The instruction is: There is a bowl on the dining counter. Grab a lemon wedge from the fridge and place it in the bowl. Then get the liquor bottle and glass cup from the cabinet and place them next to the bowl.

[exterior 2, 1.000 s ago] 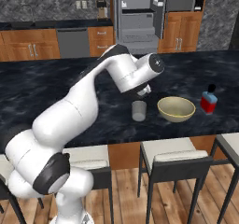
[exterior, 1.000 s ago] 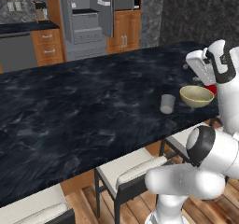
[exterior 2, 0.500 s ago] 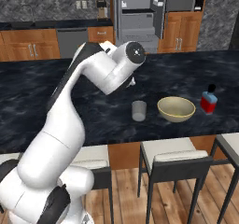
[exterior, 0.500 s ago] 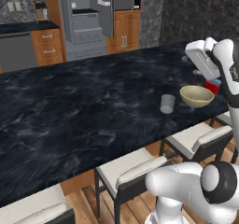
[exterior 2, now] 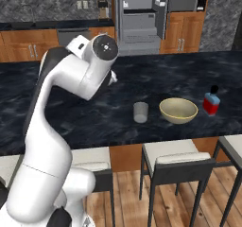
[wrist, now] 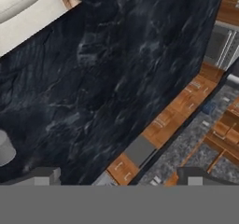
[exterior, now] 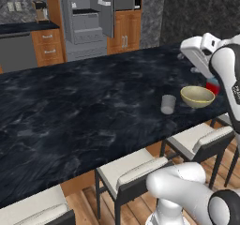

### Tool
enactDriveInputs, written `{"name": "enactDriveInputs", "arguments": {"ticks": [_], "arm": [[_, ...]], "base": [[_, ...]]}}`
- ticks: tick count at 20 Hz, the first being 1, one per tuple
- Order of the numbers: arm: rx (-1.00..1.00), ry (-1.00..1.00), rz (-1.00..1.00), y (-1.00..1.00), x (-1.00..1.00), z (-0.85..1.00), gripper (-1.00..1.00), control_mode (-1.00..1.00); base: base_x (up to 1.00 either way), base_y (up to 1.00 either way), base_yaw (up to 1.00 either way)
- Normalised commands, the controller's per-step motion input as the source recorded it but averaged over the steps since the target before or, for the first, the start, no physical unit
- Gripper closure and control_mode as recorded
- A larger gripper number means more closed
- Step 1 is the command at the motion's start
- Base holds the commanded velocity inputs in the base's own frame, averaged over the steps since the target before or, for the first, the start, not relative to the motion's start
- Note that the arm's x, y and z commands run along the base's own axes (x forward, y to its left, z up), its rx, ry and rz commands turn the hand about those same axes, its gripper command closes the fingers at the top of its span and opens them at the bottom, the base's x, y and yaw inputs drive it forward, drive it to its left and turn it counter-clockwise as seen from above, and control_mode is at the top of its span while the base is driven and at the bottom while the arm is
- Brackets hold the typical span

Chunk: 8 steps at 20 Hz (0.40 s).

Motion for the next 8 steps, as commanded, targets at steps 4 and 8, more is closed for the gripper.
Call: {"name": "enactDriveInputs", "arguments": {"ticks": [4, 8], "arm": [[-0.07, -0.08, 0.00, 0.40, -0.59, 0.10, -1.00, -1.00], [-0.06, -0.10, 0.00, 0.33, -0.71, 0.03, -1.00, -1.00]], "base": [[0.00, 0.00, 0.00], [0.00, 0.00, 0.00]]}}
